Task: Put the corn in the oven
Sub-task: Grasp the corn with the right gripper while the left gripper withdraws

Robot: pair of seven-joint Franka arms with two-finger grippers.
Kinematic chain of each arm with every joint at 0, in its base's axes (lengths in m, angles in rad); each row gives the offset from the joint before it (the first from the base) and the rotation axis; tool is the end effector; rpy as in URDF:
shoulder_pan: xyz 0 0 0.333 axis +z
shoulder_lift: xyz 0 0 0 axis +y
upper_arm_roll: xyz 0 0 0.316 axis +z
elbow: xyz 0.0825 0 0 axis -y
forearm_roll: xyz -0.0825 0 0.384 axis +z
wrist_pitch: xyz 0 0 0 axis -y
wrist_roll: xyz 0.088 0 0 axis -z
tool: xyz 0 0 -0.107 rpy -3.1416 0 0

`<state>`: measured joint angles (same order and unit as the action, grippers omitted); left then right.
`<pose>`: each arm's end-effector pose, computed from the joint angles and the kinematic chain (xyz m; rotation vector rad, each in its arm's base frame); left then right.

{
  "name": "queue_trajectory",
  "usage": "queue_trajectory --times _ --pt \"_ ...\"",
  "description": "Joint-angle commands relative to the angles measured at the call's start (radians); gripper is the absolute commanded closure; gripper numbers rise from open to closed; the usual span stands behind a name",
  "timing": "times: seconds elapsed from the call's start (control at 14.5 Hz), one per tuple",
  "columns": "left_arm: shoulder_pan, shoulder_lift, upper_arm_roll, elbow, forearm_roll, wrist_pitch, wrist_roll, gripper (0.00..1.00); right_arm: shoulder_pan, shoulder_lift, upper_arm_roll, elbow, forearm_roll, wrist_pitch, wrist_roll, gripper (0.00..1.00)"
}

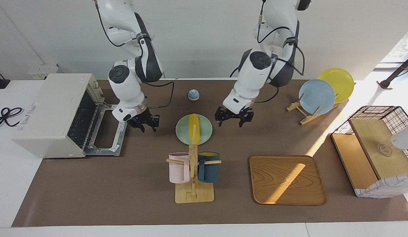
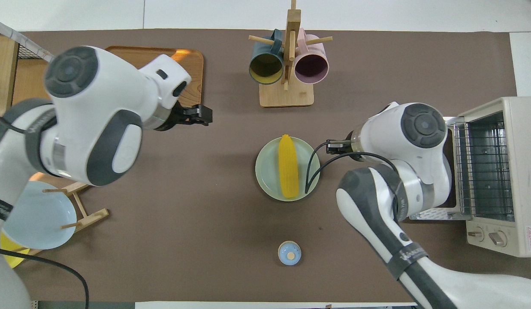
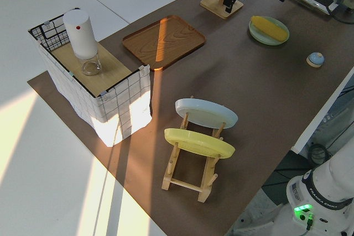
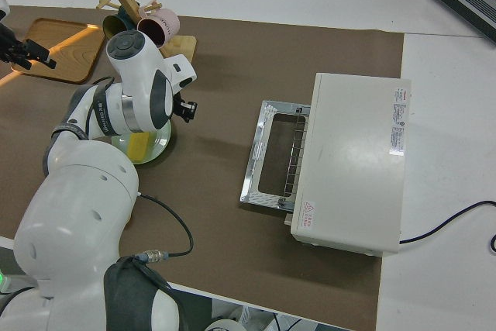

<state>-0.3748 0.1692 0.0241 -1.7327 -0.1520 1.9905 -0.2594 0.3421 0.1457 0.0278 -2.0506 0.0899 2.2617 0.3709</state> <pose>0.5805 -0.2232 0.4857 2.9828 -0.0536 0.0646 0.5419 0.2123 0.3748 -3.0463 0.0860 -0.0514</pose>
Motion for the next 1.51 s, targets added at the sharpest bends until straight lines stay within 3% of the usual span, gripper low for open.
queue_trajectory --times 0.0,0.14,0.28,0.34,0.48,0.69,0.89,1.03,1.24,1.44 --pt "0.132 -0.033 -0.013 -0.002 0.005 -0.058 0.126 0.0 0.121 0.105 -0.011 0.143 -0.045 -0.054 0.145 0.49" --pt "0.194 -0.065 -0.013 0.002 0.055 -0.09 0.157 0.0 0.208 0.213 -0.009 0.272 -0.128 -0.089 0.294 0.49" --pt "0.223 -0.082 -0.013 0.045 0.08 -0.172 0.169 0.0 0.27 0.268 -0.009 0.317 -0.147 -0.07 0.377 0.49" --pt "0.228 -0.092 -0.013 0.06 0.08 -0.212 0.169 0.0 0.284 0.276 -0.008 0.313 -0.148 -0.05 0.382 0.49" --pt "0.228 -0.141 -0.012 0.064 0.115 -0.304 0.169 0.0 0.308 0.305 -0.008 0.285 -0.148 0.008 0.387 0.6" --pt "0.223 -0.207 -0.013 0.05 0.12 -0.406 0.175 0.0 0.317 0.299 -0.008 0.241 -0.147 0.056 0.39 0.6" --pt "0.209 -0.214 -0.013 0.05 0.118 -0.417 0.192 0.0 0.322 0.298 -0.008 0.228 -0.147 0.065 0.39 0.61" --pt "0.208 -0.211 -0.013 0.051 0.118 -0.371 0.193 0.0 0.322 0.293 -0.008 0.21 -0.148 0.065 0.387 1.0" --pt "0.197 -0.194 -0.01 0.062 0.118 -0.351 0.203 0.0 0.316 0.29 -0.011 0.23 -0.2 0.012 0.376 1.0" --pt "0.197 -0.171 -0.009 0.065 0.12 -0.343 0.227 0.0 0.291 0.291 -0.009 0.344 -0.297 -0.179 0.353 1.0"
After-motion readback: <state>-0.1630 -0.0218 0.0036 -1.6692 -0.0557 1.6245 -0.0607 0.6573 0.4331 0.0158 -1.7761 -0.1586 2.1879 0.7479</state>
